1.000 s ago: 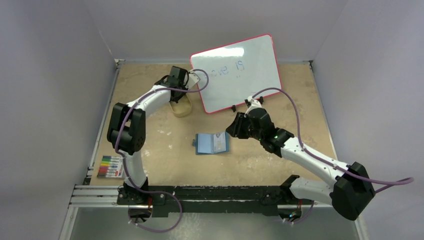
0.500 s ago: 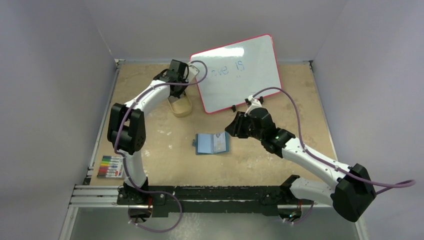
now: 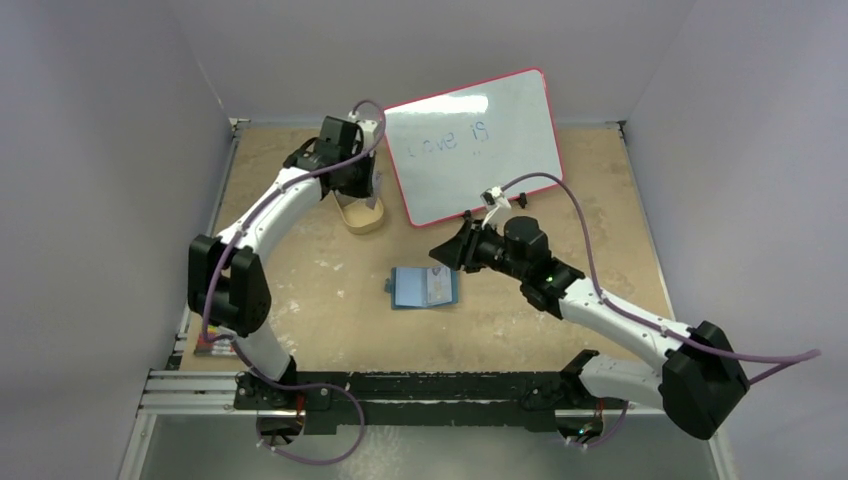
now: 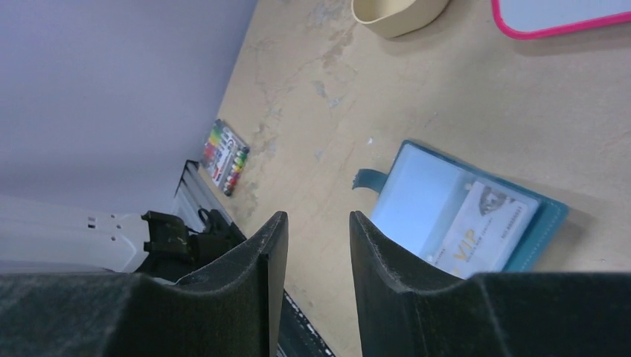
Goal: Put the credit cards into the card holder
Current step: Pick up the credit card from the storage box.
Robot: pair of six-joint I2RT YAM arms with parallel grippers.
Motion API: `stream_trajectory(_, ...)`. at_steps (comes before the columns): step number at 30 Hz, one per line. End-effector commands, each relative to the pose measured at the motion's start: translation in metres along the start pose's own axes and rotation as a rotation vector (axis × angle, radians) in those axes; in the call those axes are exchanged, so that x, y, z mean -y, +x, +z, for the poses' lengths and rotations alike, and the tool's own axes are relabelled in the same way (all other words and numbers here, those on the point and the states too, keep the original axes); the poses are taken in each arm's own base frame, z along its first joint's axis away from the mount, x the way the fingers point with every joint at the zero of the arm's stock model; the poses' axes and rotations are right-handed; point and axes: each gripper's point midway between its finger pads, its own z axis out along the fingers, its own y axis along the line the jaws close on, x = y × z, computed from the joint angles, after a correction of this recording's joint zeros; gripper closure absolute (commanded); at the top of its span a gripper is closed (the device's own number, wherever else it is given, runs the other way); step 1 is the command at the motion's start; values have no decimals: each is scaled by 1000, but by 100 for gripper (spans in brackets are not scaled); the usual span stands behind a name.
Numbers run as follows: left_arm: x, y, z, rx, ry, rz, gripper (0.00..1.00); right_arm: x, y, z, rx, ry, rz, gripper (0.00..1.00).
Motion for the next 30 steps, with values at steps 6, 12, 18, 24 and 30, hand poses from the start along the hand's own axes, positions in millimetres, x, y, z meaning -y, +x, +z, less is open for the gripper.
stream_trajectory(6, 110, -12, -88, 89, 600, -431, 100, -43, -57, 11, 96, -198, 19, 61)
stream_trajectory(12, 143, 4, -137, 170, 911, -625, 100, -37, -73, 6, 118, -278, 100, 49)
stream_trajectory(18, 148, 22, -149, 131, 965, -661, 100, -43, -70, 4, 92, -358, 141, 51)
stream_trajectory(24, 153, 23, -154, 133, 1057, -738, 100, -41, -63, 12, 41, -371, 159, 54)
stream_trajectory(30, 152, 31, -141, 105, 1041, -750, 100, -43, -55, 16, -6, -417, 174, 72)
